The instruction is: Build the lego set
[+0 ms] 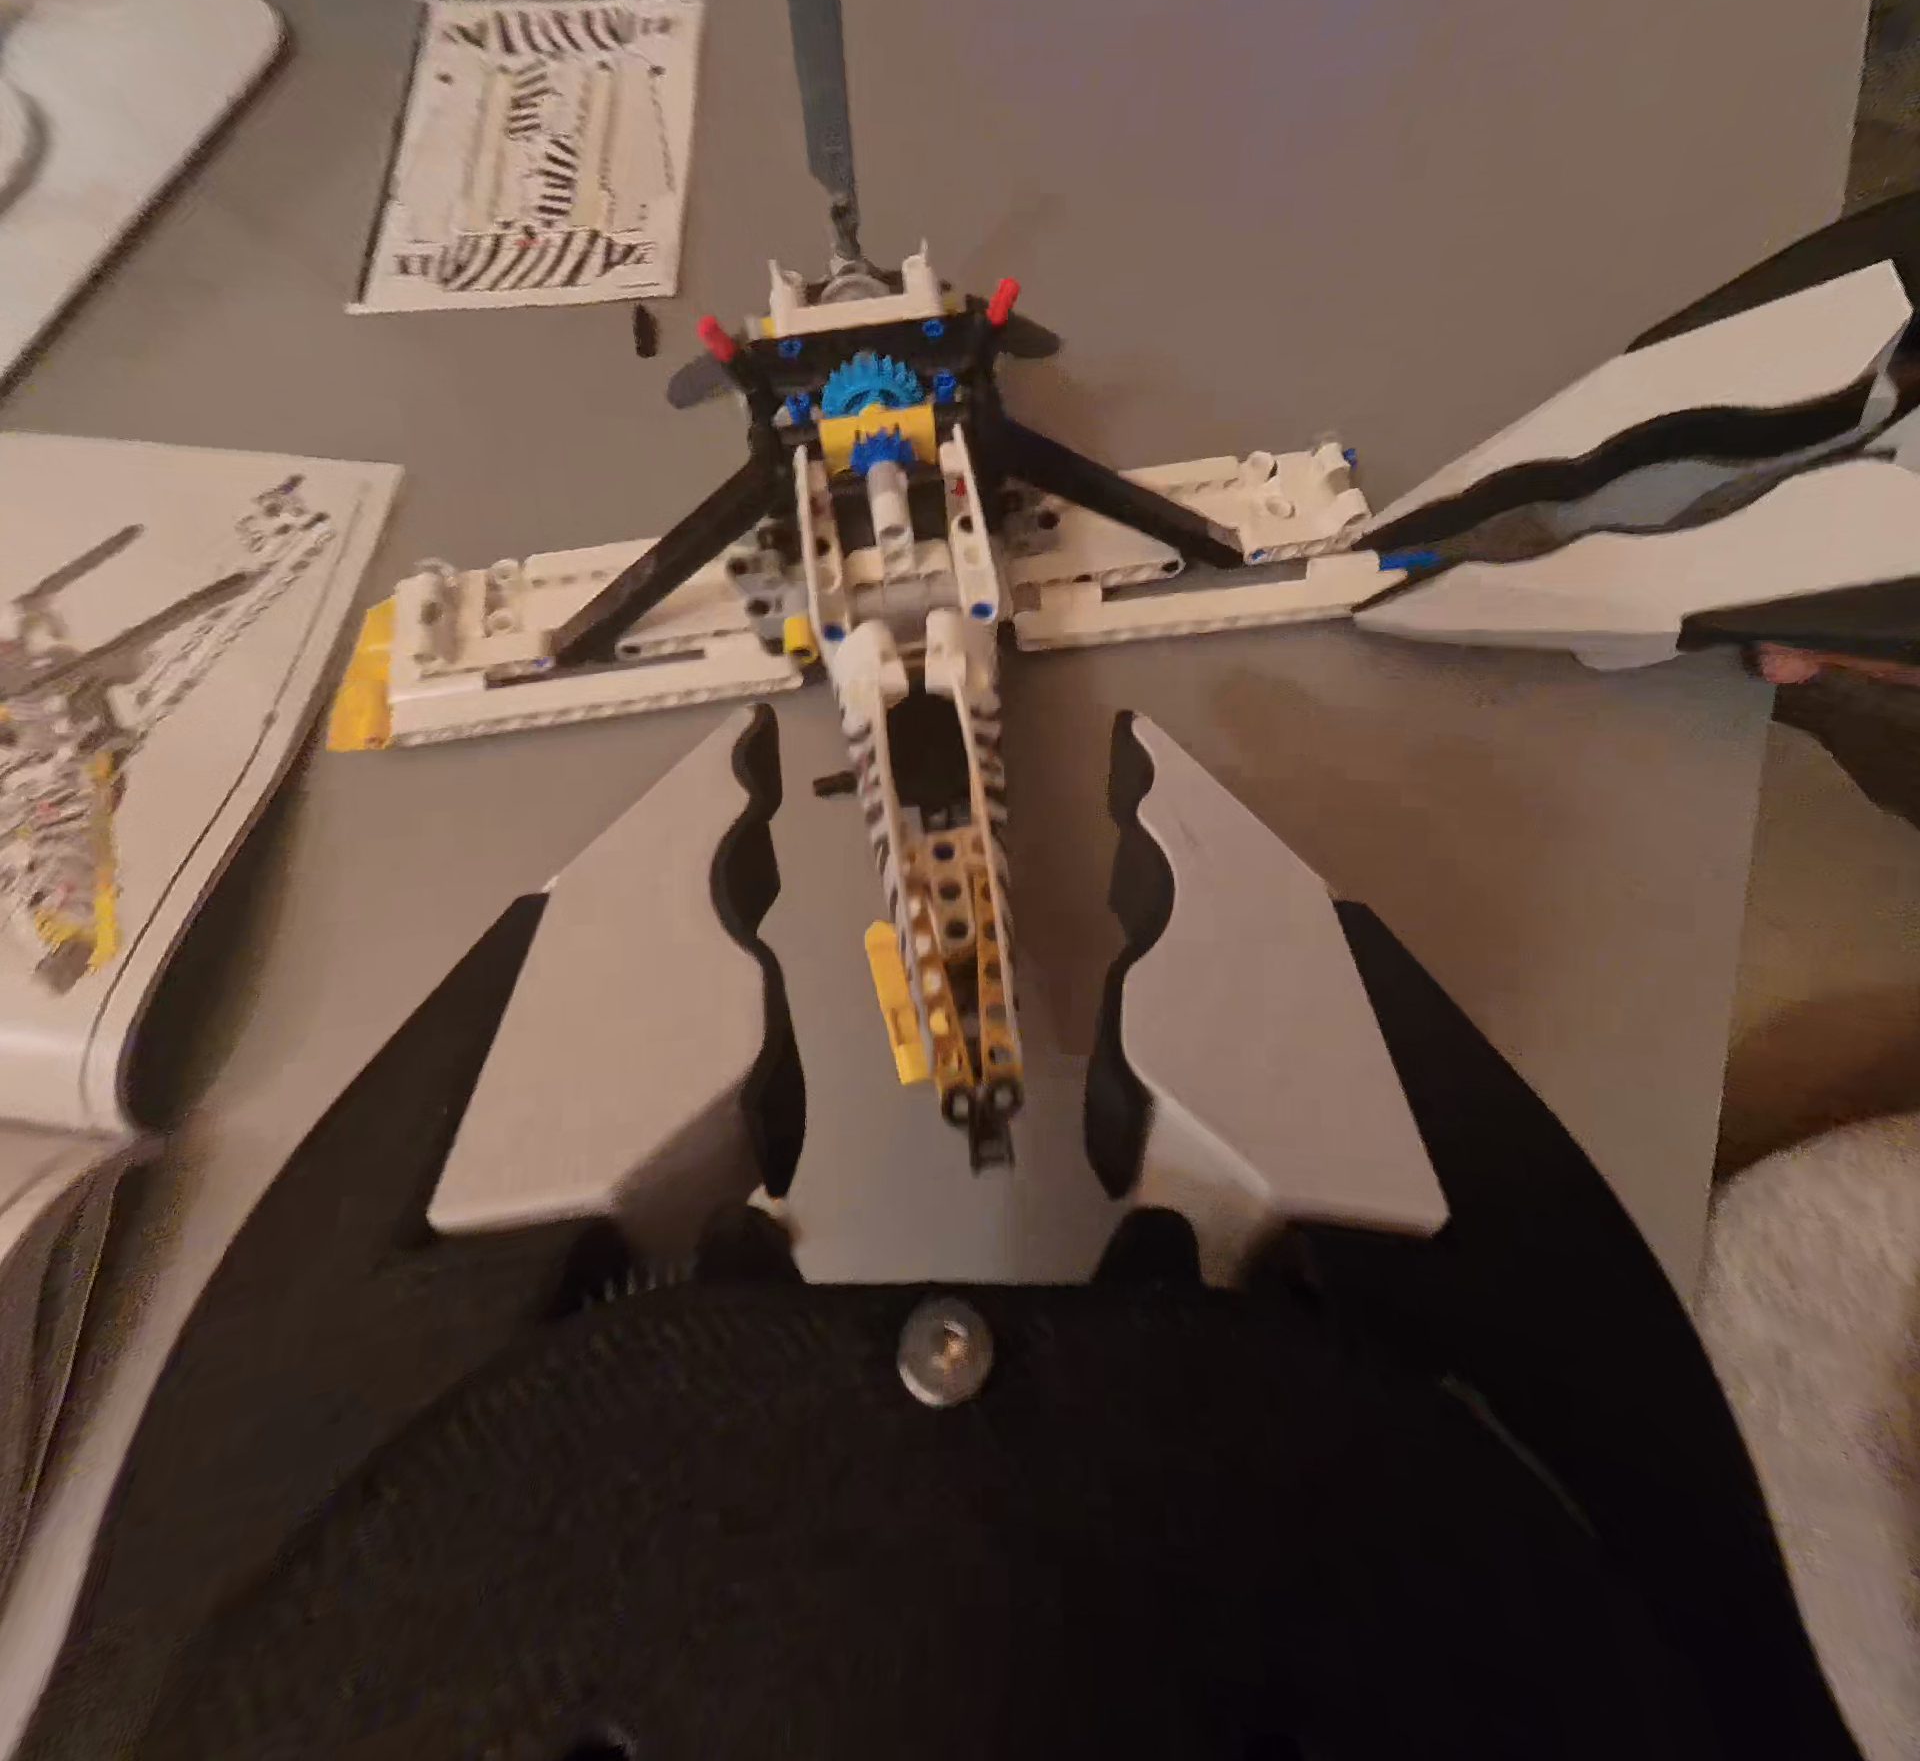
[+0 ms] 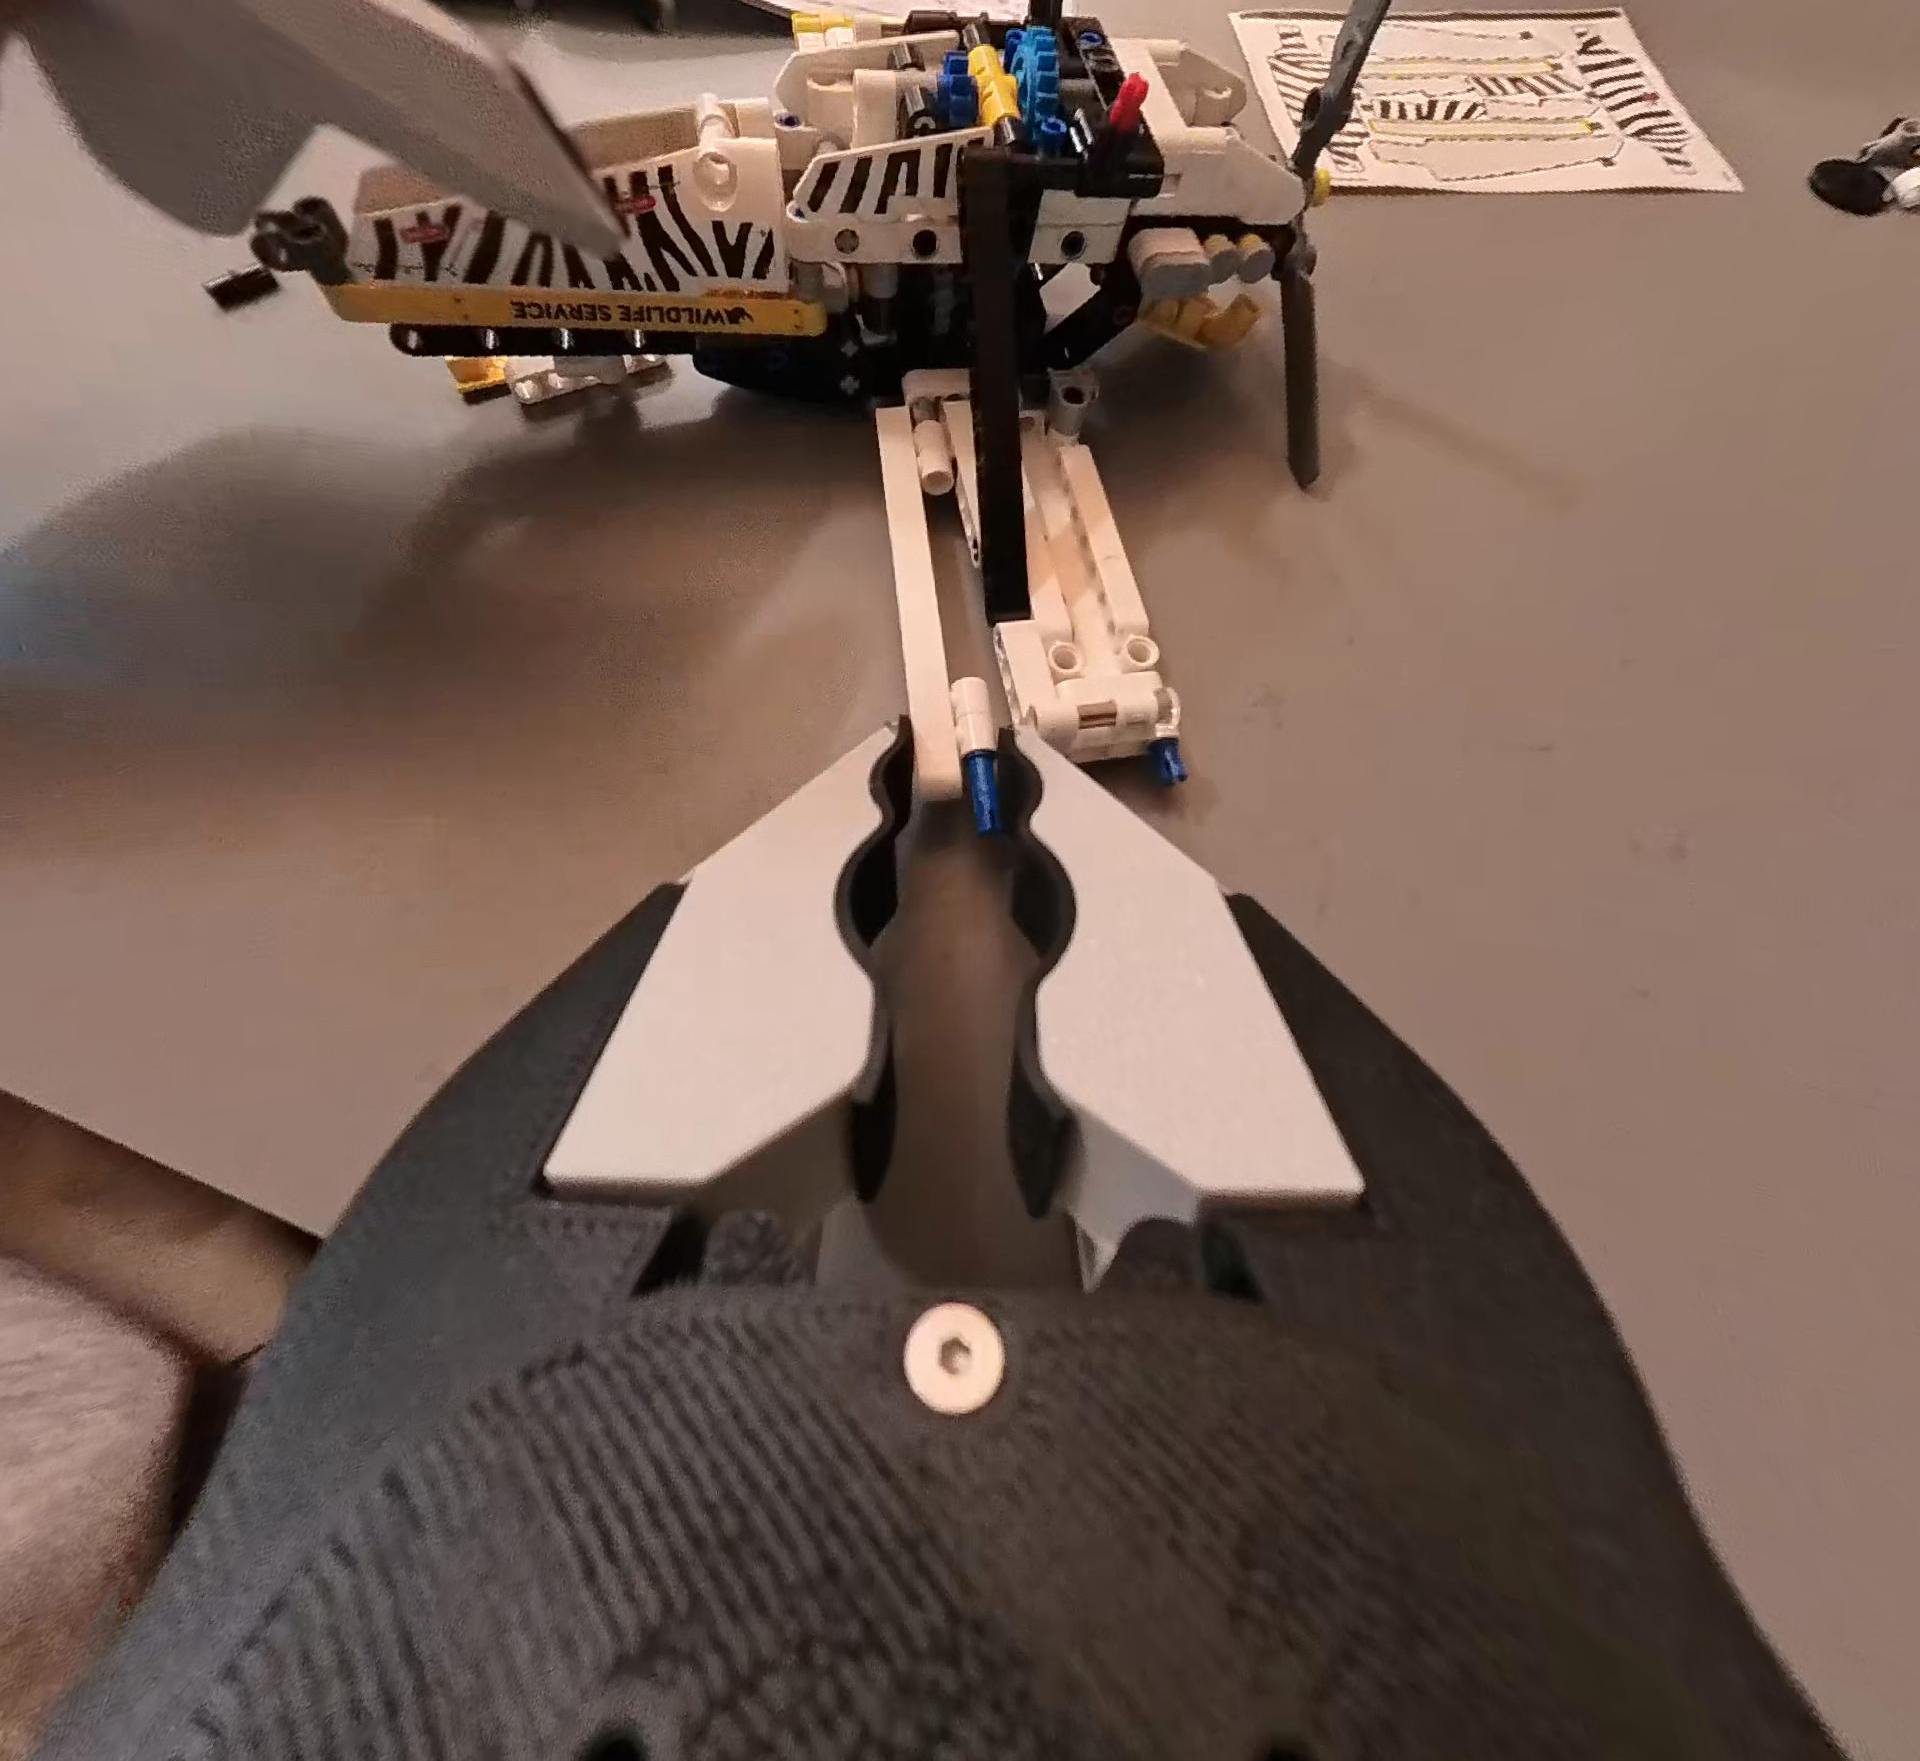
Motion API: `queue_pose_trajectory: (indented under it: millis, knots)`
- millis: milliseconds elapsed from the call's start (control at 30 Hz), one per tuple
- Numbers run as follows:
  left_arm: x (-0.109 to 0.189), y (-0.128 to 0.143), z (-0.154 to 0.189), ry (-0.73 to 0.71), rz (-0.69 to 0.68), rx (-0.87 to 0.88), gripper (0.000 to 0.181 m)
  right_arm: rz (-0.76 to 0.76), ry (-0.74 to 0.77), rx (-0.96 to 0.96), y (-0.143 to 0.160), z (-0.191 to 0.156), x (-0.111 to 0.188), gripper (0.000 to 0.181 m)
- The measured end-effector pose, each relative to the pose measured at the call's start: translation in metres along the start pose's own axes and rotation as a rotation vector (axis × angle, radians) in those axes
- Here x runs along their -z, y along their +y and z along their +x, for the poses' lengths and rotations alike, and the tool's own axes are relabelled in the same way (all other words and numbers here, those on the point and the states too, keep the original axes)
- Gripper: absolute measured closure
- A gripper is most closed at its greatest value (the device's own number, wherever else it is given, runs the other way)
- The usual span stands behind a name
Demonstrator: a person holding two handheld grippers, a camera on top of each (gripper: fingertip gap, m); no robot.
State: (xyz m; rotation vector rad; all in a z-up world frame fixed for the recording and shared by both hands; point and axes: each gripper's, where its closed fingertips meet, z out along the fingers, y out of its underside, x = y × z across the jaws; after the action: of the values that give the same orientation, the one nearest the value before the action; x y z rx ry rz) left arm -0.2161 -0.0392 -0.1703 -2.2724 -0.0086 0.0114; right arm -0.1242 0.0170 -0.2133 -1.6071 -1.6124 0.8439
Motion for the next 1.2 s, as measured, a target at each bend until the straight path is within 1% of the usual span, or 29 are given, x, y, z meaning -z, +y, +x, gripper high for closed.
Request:
queue_pose_trajectory:
  millis: [100, 233, 333, 367, 733, 867, 900, 967, 1000, 1033, 1100, 1200]
  knots:
    - [-0.020, -0.005, 0.005, 0.070, -0.068, 0.019, 0.120, 0.004, 0.000, 0.003, 0.000, 0.000, 0.000, 0.168]
    - [-0.037, 0.000, -0.008, 0.013, -0.156, 0.023, 0.119, 0.007, 0.006, 0.010, 0.000, 0.000, 0.000, 0.168]
    - [-0.043, 0.006, -0.012, -0.013, -0.209, 0.014, 0.128, 0.001, 0.002, 0.008, 0.000, 0.001, -0.001, 0.167]
    - [-0.043, 0.007, -0.014, -0.029, -0.212, -0.007, 0.131, -0.001, -0.002, 0.009, 0.001, 0.001, -0.001, 0.168]
    - [-0.044, 0.007, -0.014, -0.046, -0.188, -0.046, 0.131, -0.046, 0.029, 0.013, 0.004, 0.007, -0.005, 0.167]
    - [-0.045, 0.007, -0.015, -0.048, -0.166, -0.038, 0.132, -0.017, 0.058, 0.048, 0.002, 0.007, -0.004, 0.166]
    - [-0.045, 0.007, -0.015, -0.050, -0.156, -0.037, 0.132, 0.000, 0.071, 0.069, 0.001, 0.007, -0.002, 0.165]
    - [-0.046, 0.007, -0.016, -0.061, -0.139, -0.046, 0.131, 0.043, 0.097, 0.114, -0.002, 0.005, 0.003, 0.157]
    - [-0.046, 0.007, -0.016, -0.068, -0.136, -0.053, 0.131, 0.071, 0.127, 0.134, -0.004, 0.007, 0.007, 0.143]
    - [-0.047, 0.008, -0.017, -0.076, -0.134, -0.064, 0.131, 0.086, 0.151, 0.161, -0.004, 0.008, 0.010, 0.143]
    - [-0.047, 0.008, -0.017, -0.090, -0.134, -0.079, 0.131, 0.061, 0.159, 0.183, 0.000, 0.010, 0.012, 0.147]
    - [-0.048, 0.008, -0.018, -0.106, -0.133, -0.089, 0.130, 0.007, 0.090, 0.112, 0.006, 0.009, 0.010, 0.150]
